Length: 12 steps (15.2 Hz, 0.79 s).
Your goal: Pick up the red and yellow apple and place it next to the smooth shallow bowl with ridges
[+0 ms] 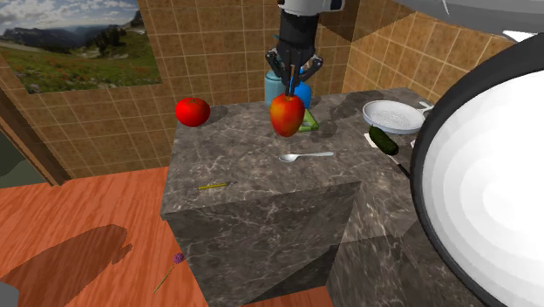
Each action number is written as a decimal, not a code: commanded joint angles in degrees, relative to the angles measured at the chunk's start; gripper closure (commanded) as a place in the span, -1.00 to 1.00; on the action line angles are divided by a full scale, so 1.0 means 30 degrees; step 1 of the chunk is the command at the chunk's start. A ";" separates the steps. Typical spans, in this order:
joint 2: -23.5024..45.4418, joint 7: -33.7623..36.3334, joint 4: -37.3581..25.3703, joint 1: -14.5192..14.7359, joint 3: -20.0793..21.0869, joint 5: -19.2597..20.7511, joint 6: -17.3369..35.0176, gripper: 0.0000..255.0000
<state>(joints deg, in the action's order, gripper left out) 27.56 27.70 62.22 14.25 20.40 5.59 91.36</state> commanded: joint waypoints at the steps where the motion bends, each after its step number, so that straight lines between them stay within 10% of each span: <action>1: 0.0166 -0.0002 -0.0801 0.0096 -0.0006 0.0051 -0.0638 1.00; 12: -0.0976 -0.3535 0.1468 -0.3061 -0.0733 -0.0768 0.0367 1.00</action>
<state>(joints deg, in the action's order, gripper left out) 25.26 18.51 65.12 6.32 18.47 3.65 91.61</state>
